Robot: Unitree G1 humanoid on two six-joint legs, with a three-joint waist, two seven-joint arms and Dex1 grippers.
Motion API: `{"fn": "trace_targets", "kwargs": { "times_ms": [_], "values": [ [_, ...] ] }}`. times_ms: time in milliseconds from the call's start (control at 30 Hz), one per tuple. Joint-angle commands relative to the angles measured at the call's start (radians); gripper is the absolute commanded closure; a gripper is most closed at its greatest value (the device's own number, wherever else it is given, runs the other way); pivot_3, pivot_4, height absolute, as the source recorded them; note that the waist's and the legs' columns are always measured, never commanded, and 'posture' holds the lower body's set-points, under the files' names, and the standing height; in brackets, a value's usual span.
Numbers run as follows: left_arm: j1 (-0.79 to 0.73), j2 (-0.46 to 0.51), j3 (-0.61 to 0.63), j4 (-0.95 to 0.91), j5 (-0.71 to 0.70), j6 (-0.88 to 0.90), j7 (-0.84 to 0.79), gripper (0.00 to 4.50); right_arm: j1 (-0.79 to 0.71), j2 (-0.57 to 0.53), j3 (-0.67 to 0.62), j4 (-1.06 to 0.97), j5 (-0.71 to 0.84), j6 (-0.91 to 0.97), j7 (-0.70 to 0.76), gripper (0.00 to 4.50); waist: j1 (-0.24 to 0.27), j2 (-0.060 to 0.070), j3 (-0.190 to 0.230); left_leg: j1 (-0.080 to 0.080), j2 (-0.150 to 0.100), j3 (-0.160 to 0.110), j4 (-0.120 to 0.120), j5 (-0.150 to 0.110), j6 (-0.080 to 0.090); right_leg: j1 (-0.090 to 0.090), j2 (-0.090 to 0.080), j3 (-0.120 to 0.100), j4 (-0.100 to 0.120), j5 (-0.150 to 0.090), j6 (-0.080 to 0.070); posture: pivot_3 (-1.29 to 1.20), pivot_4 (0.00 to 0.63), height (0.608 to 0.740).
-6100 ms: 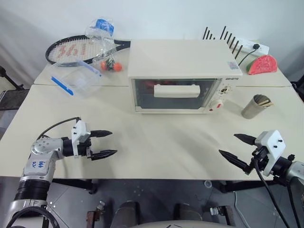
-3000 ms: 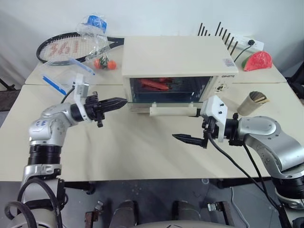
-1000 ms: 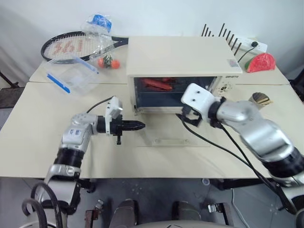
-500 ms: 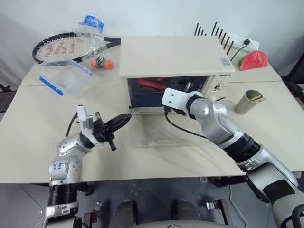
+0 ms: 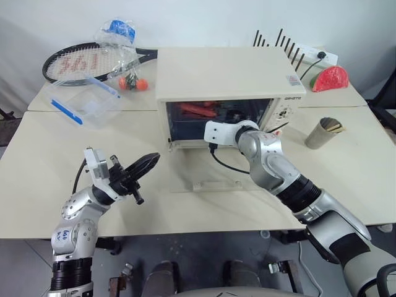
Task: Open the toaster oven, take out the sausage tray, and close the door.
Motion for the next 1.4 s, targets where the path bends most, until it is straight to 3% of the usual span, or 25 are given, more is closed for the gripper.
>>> {"fn": "trace_targets", "kwargs": {
  "times_ms": [33, 200, 300, 667, 767, 933, 1400],
  "values": [
    [-0.002, 0.015, 0.019, -0.022, -0.030, -0.004, 0.002, 4.50, 0.006, 0.020, -0.027, -0.052, -0.043, 0.016, 0.012, 2.89, 0.000, 0.000, 0.000, 0.000, 0.000, 0.000, 0.000, 0.000, 0.000, 0.000, 0.000, 0.000, 0.000, 0.000, 0.000, 0.00, 0.150, 0.740],
    [-0.029, 0.039, 0.009, 0.013, 0.016, 0.044, 0.089, 4.50, 0.039, 0.014, -0.040, -0.108, -0.078, -0.021, 0.010, 4.48, 0.001, 0.000, 0.000, 0.000, 0.000, 0.000, 0.000, 0.000, 0.000, 0.000, 0.000, 0.000, 0.000, 0.000, 0.000, 0.00, 0.150, 0.740],
    [-0.038, 0.056, 0.025, 0.010, -0.033, 0.079, 0.082, 3.97, 0.063, 0.002, -0.056, -0.145, -0.097, -0.045, 0.010, 4.50, 0.001, 0.000, 0.000, 0.000, 0.000, 0.000, 0.000, 0.000, 0.000, 0.000, 0.000, 0.000, 0.000, 0.000, 0.000, 0.00, 0.150, 0.740],
    [-0.039, 0.124, 0.075, -0.007, -0.157, 0.190, 0.051, 0.77, 0.213, -0.057, -0.118, -0.365, -0.166, -0.110, 0.054, 4.50, 0.002, 0.000, 0.000, 0.001, 0.000, 0.000, -0.002, -0.001, -0.001, 0.000, 0.000, 0.000, -0.001, 0.000, 0.000, 0.00, 0.150, 0.740],
    [-0.035, 0.137, 0.063, 0.005, -0.104, 0.139, 0.025, 0.03, 0.249, -0.077, -0.138, -0.405, -0.176, -0.137, 0.060, 4.50, 0.002, 0.000, 0.000, 0.001, 0.000, 0.000, -0.002, -0.001, -0.001, 0.000, 0.000, 0.000, -0.001, 0.000, 0.000, 0.00, 0.150, 0.740],
    [-0.057, 0.144, 0.045, 0.068, -0.004, 0.020, -0.009, 0.03, 0.310, -0.101, -0.167, -0.457, -0.186, -0.190, 0.073, 4.50, 0.003, 0.000, 0.000, 0.001, 0.000, 0.001, -0.002, -0.001, -0.001, 0.000, 0.000, 0.000, -0.002, 0.000, 0.000, 0.00, 0.150, 0.740],
    [-0.135, 0.149, 0.021, 0.146, 0.002, 0.031, -0.028, 0.03, 0.429, -0.116, -0.245, -0.582, -0.252, -0.259, 0.076, 4.50, 0.006, 0.000, 0.000, 0.000, 0.000, 0.001, -0.002, 0.000, -0.001, 0.000, 0.000, 0.000, -0.002, 0.000, 0.000, 0.00, 0.150, 0.740]
  ]
}}
